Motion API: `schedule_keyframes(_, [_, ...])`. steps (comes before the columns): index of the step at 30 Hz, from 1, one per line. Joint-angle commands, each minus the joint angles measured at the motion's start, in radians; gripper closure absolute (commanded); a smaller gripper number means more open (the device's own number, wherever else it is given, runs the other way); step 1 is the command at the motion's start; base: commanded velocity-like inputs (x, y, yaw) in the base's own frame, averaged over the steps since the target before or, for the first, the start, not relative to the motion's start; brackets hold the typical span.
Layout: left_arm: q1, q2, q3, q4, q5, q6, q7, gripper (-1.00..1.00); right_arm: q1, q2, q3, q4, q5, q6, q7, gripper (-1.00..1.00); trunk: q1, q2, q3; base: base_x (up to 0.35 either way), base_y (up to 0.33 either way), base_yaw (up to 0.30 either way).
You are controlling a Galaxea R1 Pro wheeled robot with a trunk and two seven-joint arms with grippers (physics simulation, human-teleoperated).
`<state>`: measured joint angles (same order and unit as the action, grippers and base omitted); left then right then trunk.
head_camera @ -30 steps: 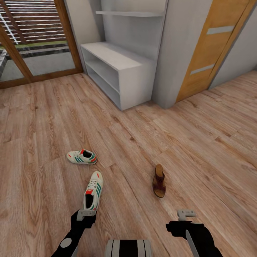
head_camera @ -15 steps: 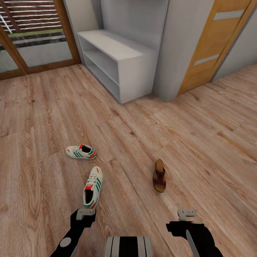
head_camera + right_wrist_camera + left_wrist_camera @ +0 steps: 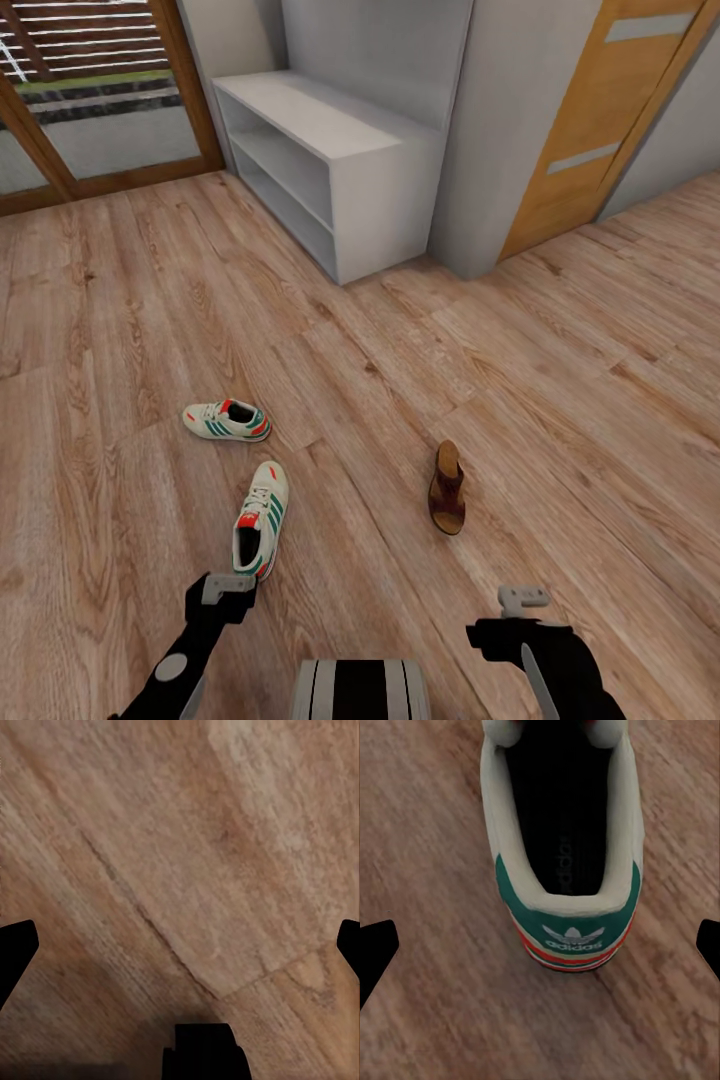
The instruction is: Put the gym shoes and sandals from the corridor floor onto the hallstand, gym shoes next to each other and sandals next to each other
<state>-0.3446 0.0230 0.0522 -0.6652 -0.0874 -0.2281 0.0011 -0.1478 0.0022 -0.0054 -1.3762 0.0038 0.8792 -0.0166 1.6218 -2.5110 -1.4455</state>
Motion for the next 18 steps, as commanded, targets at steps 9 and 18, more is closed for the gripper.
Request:
schedule_keyframes(9, [-0.053,-0.001,0.001,0.002,-0.012,-0.001,0.0,-1.0,-0.001,0.001,0.0,-0.004,-0.001,0.004,0.002,-1.0,0.0,0.0,-0.001,0.059,0.0,0.0])
schedule_keyframes(18, [-0.059,-0.004,0.0,0.008,-0.009,-0.002,0.0,-1.0,-0.001,0.0,0.002,-0.005,-0.001,0.004,0.004,-1.0,0.0,0.0,-0.001,0.019,0.0,0.0])
